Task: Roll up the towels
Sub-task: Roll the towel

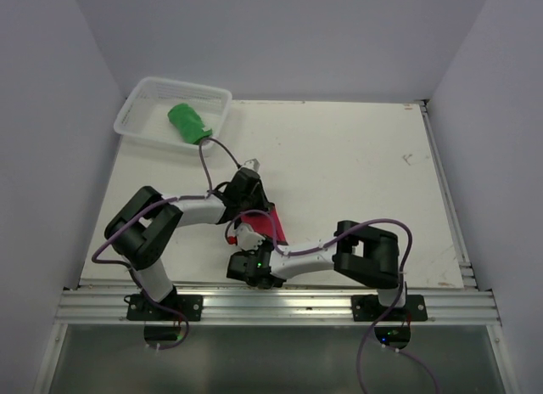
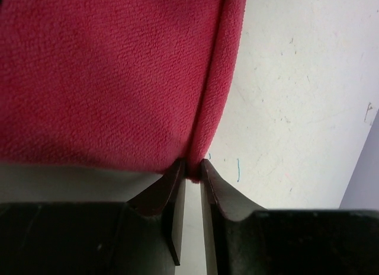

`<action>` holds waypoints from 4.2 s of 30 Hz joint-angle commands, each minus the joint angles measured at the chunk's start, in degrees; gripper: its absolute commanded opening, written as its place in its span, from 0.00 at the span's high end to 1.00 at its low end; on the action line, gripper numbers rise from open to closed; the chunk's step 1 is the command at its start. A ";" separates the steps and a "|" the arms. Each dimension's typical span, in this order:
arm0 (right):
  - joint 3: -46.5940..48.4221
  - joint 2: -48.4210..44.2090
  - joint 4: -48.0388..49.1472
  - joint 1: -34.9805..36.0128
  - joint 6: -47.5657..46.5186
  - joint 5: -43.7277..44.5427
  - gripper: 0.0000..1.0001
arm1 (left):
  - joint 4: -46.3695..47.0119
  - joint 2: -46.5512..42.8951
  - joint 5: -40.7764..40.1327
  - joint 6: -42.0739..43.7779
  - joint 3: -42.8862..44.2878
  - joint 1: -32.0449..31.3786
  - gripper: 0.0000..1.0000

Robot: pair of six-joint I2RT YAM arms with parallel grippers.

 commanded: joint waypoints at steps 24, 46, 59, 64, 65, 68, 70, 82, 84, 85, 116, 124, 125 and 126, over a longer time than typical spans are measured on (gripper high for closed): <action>-24.22 -34.51 25.59 -34.08 25.86 -53.47 0.66 | 5.78 -1.57 -9.43 -0.49 -9.45 1.66 1.00; -26.43 -27.21 36.15 -37.80 30.09 -61.05 0.62 | 6.57 -1.75 -10.49 -1.63 -10.42 0.95 1.00; -26.26 -24.14 38.44 -37.01 30.88 -63.25 0.64 | 5.51 -2.72 -14.97 -3.83 -11.47 -0.36 1.00; -25.29 -23.44 38.61 -36.04 30.97 -63.43 0.64 | 5.34 -2.72 -16.99 -5.23 -11.91 -1.68 1.00; -25.02 -23.26 38.52 -35.60 31.14 -63.43 0.64 | 5.08 -2.63 -17.34 -5.50 -11.82 -1.86 1.00; -24.94 -22.56 38.96 -34.81 31.58 -63.69 0.64 | 4.64 -2.54 -18.83 -6.20 -11.91 -2.65 1.00; -24.85 -22.38 38.79 -34.55 31.93 -63.51 0.64 | 4.20 -2.71 -20.33 -6.99 -11.91 -3.44 1.00; -24.32 -19.57 37.73 -32.17 32.90 -61.41 0.81 | 2.88 -2.80 -23.67 -8.75 -12.35 -5.55 1.00; -24.58 -19.92 37.82 -32.00 32.99 -60.88 0.91 | 2.88 -2.89 -23.67 -8.58 -12.26 -5.55 1.00; -24.67 -20.18 37.91 -31.91 32.82 -60.96 0.94 | 2.53 -3.15 -23.85 -8.49 -12.00 -5.55 1.00; -18.78 -24.84 23.67 -16.53 9.08 -24.41 1.00 | -10.48 -10.80 -14.09 1.26 2.14 -0.63 0.68; -17.81 -23.26 22.17 -14.16 8.03 -18.87 1.00 | -13.20 -12.56 -14.09 3.20 4.17 -0.19 0.64; -17.90 -23.08 22.35 -14.07 7.94 -18.78 1.00 | -13.47 -12.56 -14.00 3.55 4.52 -0.02 0.64; -17.99 -22.99 22.44 -13.98 7.94 -18.69 1.00 | -13.73 -12.65 -14.00 3.73 4.61 -0.01 0.64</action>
